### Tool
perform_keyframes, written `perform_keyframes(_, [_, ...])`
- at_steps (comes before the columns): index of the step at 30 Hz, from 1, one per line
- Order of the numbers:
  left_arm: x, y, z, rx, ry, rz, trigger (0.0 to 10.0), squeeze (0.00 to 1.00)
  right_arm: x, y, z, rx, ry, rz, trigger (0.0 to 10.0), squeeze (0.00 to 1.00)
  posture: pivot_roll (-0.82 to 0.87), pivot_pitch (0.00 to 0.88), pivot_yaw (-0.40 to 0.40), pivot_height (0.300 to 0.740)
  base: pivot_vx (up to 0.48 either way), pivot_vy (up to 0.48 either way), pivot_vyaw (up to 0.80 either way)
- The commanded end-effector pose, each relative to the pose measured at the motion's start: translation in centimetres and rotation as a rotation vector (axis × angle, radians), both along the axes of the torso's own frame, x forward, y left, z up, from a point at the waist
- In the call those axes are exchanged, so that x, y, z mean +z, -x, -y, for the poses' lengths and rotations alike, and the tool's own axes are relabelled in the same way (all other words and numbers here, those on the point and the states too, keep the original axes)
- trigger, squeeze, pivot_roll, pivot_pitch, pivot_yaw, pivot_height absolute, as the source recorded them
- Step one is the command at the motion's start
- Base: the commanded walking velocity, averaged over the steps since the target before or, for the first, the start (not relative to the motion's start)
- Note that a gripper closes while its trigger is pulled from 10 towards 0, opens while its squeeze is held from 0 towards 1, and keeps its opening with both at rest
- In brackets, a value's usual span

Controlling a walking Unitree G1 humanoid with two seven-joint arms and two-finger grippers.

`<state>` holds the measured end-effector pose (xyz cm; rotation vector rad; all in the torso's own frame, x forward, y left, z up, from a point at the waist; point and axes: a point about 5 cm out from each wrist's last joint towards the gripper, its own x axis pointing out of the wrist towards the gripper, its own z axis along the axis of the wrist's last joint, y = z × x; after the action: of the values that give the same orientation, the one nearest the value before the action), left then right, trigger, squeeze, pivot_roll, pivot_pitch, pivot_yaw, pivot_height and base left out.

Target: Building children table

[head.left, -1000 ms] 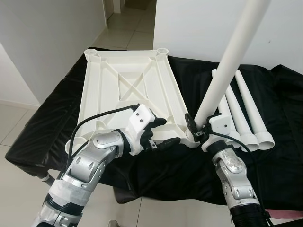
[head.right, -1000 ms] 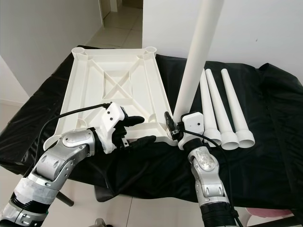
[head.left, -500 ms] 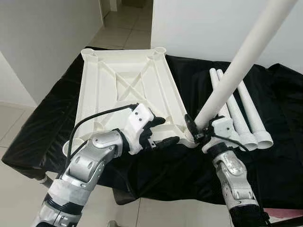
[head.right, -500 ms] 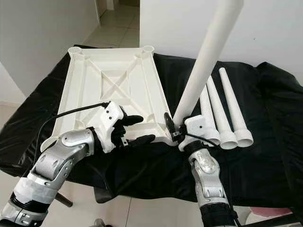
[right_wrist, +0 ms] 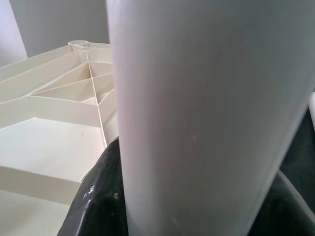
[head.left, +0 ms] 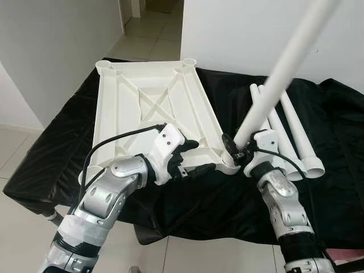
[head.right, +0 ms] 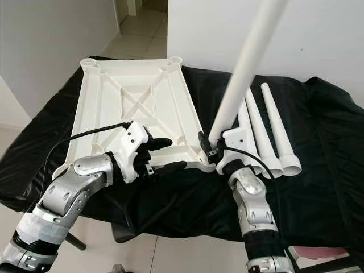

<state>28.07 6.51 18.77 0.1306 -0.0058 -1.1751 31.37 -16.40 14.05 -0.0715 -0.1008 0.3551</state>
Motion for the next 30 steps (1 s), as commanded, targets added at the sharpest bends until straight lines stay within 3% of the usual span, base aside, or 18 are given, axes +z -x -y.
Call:
perform_keyframes(1, [-0.1, -0.2, 0.0, 0.015, -0.005, -0.011, 10.0, 0.0, -5.4, 1.0, 0.6, -0.025, 0.061, -0.287, 10.0, 0.0, 0.02, 0.077, -0.017, 0.74, 0.0, 0.0, 0.0])
perform_keyframes(12, [-0.1, -0.3, -0.1, 0.018, -0.005, -0.007, 10.0, 0.0, -5.6, 0.9, 0.4, -0.031, 0.058, -0.325, 10.0, 0.0, 0.02, 0.069, -0.021, 0.74, 0.0, 0.0, 0.0])
perform_keyframes(17, [0.0, -0.4, -0.1, 0.023, -0.005, -0.002, 10.0, 0.0, -5.4, 1.2, 0.6, -0.059, 0.035, -0.267, 10.0, 0.0, 0.02, 0.063, -0.025, 0.74, 0.0, 0.0, 0.0])
perform_keyframes(22, [-0.1, -0.5, -0.3, 0.031, -0.007, 0.003, 10.0, 0.0, -4.5, 2.1, 0.5, -0.11, -0.077, -0.15, 10.0, 0.0, 0.02, 0.058, -0.027, 0.74, 0.0, 0.0, 0.0])
perform_keyframes(30, [0.0, -0.6, -0.2, 0.025, -0.008, 0.003, 10.0, 0.0, -4.6, 2.3, 0.7, -0.131, -0.096, -0.168, 10.0, 0.0, 0.01, 0.054, -0.024, 0.74, 0.0, 0.0, 0.0])
